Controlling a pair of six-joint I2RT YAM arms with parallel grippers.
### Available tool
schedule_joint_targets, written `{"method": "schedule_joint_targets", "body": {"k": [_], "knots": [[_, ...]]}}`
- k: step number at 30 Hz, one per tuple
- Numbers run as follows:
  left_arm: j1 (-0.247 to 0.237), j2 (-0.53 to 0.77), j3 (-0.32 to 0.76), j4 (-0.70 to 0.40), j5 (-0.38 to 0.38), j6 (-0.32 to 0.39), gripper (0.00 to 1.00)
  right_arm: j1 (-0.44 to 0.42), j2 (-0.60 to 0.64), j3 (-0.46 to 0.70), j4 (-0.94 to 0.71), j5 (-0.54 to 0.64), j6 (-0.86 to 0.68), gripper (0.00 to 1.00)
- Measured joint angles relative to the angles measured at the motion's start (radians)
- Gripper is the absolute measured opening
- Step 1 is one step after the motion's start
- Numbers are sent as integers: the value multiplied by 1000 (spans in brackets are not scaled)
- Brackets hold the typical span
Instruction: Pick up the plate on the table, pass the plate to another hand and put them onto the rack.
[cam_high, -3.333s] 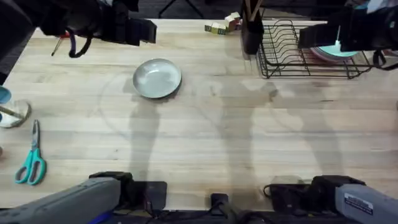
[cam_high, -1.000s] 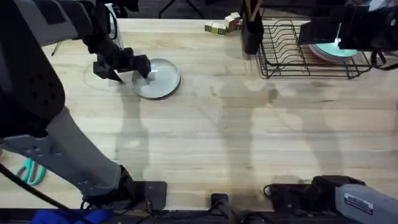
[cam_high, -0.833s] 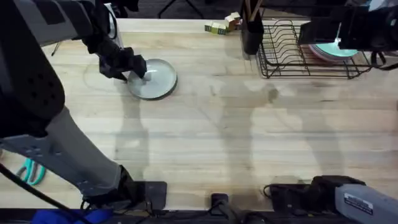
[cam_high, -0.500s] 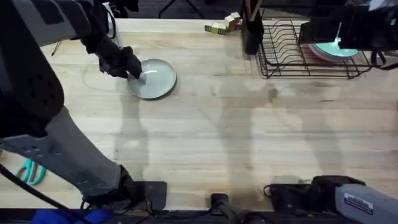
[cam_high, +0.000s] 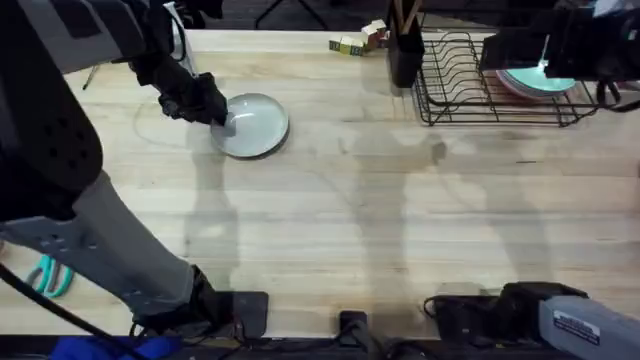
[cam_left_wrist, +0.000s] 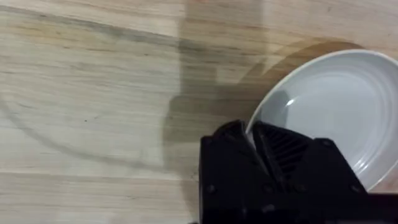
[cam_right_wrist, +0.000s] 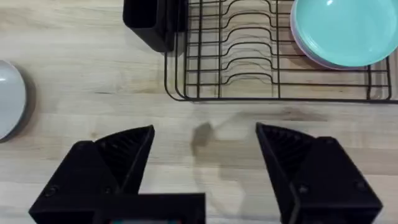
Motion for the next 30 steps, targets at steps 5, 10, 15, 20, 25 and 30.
{"method": "schedule_joint_targets", "body": {"k": [5, 10, 15, 20, 25, 30], "knots": [[0, -12, 0, -3, 1, 0, 41, 0, 0, 0, 1, 0, 0, 995], [-4, -57, 0, -6, 2, 0, 41, 0, 0, 0, 7, 0, 0, 995], [-10, -112, 0, -6, -5, 0, 41, 0, 0, 0, 7, 0, 0, 995], [-9, -157, 0, -6, -3, 0, 41, 0, 0, 0, 7, 0, 0, 995], [-9, -200, 0, -7, 14, 0, 41, 0, 0, 0, 7, 0, 0, 995], [-9, -225, 0, -18, 23, 0, 41, 0, 0, 0, 7, 0, 0, 995]]}}
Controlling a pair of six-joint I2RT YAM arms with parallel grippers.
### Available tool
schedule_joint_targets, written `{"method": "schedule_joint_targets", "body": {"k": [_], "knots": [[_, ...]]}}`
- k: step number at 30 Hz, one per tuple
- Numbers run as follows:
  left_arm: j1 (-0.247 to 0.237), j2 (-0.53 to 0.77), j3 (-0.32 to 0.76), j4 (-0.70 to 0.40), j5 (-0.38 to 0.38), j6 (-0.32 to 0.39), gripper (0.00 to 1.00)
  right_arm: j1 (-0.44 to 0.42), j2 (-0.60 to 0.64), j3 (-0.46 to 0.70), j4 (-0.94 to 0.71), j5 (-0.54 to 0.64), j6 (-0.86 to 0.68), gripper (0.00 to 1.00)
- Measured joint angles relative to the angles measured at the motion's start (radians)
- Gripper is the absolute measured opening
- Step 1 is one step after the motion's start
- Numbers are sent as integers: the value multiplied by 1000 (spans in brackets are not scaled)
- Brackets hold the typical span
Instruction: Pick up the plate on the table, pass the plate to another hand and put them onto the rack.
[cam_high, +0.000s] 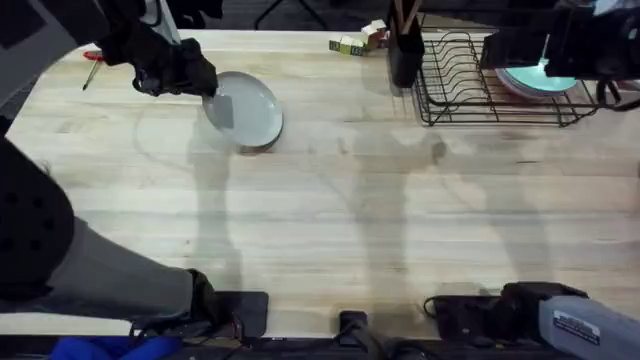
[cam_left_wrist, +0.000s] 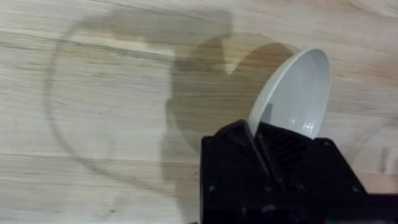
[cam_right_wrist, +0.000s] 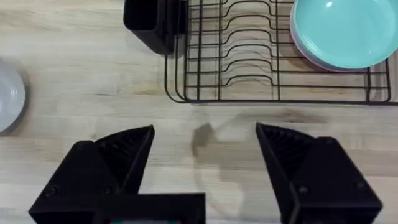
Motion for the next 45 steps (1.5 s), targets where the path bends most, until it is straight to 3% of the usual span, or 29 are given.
{"method": "schedule_joint_targets", "body": {"k": [13, 20, 28, 38, 45], "knots": [[0, -5, -1, -11, 133, 15, 40, 0, 0, 0, 1, 0, 83, 995], [0, -16, -2, -11, 305, 48, 40, 0, 0, 0, 17, -17, 204, 995], [0, -22, -2, -11, 508, 57, 40, 7, 0, 0, 106, -166, 212, 995], [0, -22, -2, -10, 689, 58, 40, 164, 2, 0, 176, -215, 212, 995], [0, -22, -2, -11, 733, 58, 40, 271, 68, 3, 180, -226, 267, 995]]}}
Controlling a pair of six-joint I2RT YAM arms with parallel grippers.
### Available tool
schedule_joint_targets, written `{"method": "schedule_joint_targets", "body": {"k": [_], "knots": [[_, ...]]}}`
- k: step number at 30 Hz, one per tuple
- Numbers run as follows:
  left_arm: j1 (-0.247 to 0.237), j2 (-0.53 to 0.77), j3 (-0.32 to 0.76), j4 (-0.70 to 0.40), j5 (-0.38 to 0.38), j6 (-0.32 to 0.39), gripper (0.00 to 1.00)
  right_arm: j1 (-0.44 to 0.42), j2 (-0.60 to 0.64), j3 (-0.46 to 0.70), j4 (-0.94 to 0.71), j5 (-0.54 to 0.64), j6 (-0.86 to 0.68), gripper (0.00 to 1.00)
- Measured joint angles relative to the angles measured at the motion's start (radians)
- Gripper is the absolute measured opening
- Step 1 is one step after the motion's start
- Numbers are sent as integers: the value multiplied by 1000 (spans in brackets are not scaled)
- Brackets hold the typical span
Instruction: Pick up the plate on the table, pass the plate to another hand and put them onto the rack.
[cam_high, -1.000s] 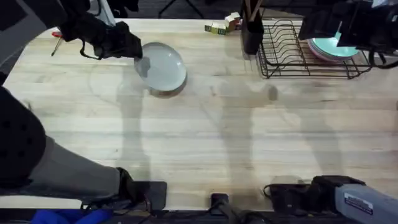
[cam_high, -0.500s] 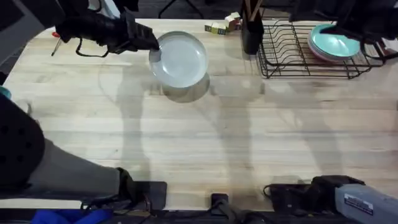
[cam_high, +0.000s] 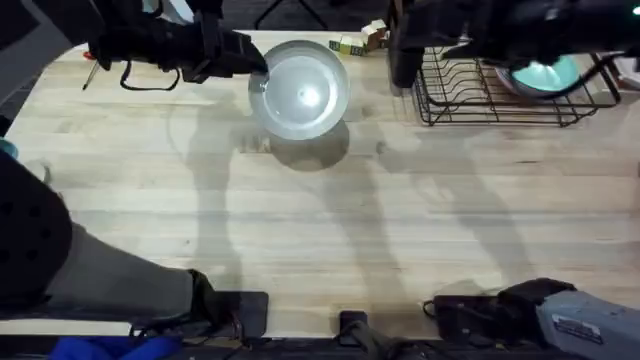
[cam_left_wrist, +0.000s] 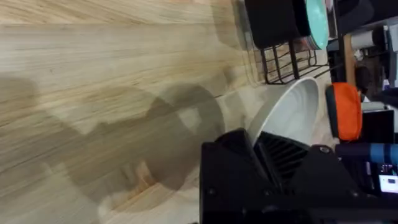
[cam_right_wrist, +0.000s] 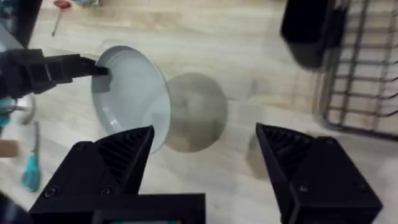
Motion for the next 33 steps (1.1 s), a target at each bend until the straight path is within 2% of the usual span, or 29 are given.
{"method": "schedule_joint_targets", "body": {"k": [6, 10, 14, 19, 33], "knots": [[0, 0, 0, 0, 11, 1, 41, 48, 42, 0, 10, -7, 162, 995], [0, 0, 0, 0, 11, 3, 40, 91, 70, 0, 12, -7, 214, 995], [0, 0, 0, 0, 11, 3, 40, 159, 109, 0, 19, -5, 216, 995], [0, 0, 0, 0, 11, 3, 40, 226, 133, 0, 28, 59, 210, 995], [0, 0, 0, 0, 11, 3, 40, 321, 135, 0, 78, 239, 208, 995]]}}
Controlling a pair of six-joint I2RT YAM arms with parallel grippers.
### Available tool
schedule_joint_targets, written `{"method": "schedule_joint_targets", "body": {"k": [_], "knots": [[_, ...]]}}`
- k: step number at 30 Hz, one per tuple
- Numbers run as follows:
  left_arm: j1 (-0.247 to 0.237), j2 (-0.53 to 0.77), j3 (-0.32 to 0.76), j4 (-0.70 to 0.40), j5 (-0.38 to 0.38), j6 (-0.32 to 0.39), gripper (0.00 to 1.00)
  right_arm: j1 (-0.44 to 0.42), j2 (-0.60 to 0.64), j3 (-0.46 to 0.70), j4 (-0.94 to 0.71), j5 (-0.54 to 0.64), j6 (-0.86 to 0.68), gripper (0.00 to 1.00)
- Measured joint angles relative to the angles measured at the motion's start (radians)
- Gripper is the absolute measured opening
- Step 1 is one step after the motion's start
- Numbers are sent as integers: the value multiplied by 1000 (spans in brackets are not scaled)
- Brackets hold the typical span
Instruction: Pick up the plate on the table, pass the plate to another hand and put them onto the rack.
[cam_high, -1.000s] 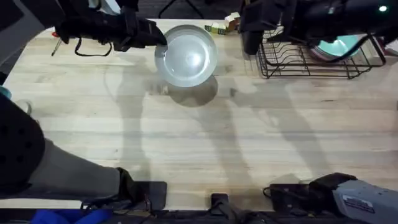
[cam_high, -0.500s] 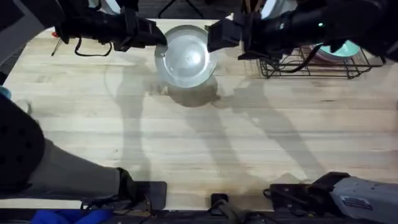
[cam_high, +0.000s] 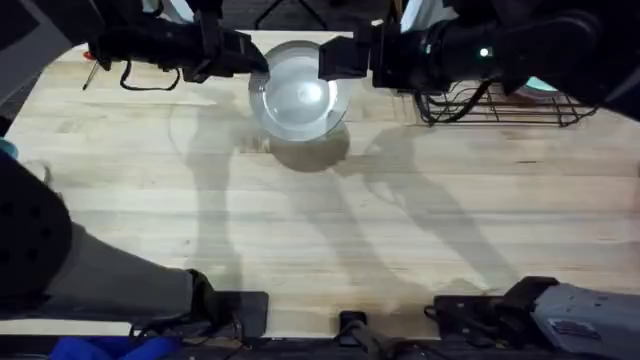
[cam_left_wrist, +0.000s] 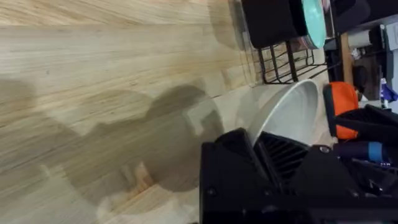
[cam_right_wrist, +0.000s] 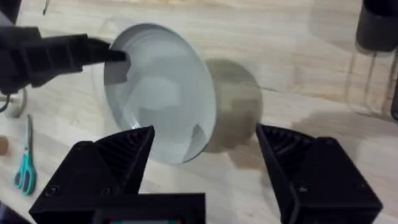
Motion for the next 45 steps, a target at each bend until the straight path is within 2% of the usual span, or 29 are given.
{"method": "schedule_joint_targets", "body": {"k": [14, 16, 18, 20, 22, 26, 28, 40, 42, 44, 45], "knots": [[0, 0, 0, 0, 0, 0, 40, 5, 151, 1, 87, 25, 0, 991], [0, 0, 0, 0, 0, 0, 40, 5, 164, 1, 90, 25, 0, 959], [0, 0, 0, 0, 0, 0, 40, 6, 169, 1, 89, 25, -1, 888], [0, 0, 0, 0, 0, 0, 40, 6, 170, 1, 91, 25, 0, 772], [0, 0, 0, 0, 0, 0, 40, 6, 170, 1, 92, 25, -2, 609], [0, 0, 0, 0, 0, 0, 40, 6, 170, 1, 93, 25, -3, 196], [0, 0, 0, 0, -1, 0, 40, 6, 170, 1, 93, 25, -2, 56], [0, 0, 0, 3, -4, 1, 47, 6, 170, 1, 94, 21, -3, 31], [0, 0, 0, 3, -3, 3, 125, 6, 170, 1, 94, 21, -3, 31], [0, 0, 0, 3, 1, 4, 337, 5, 170, 1, 93, 22, -3, 30], [0, 0, 0, 3, 4, 3, 499, 4, 170, 1, 92, 22, -3, 30]]}}
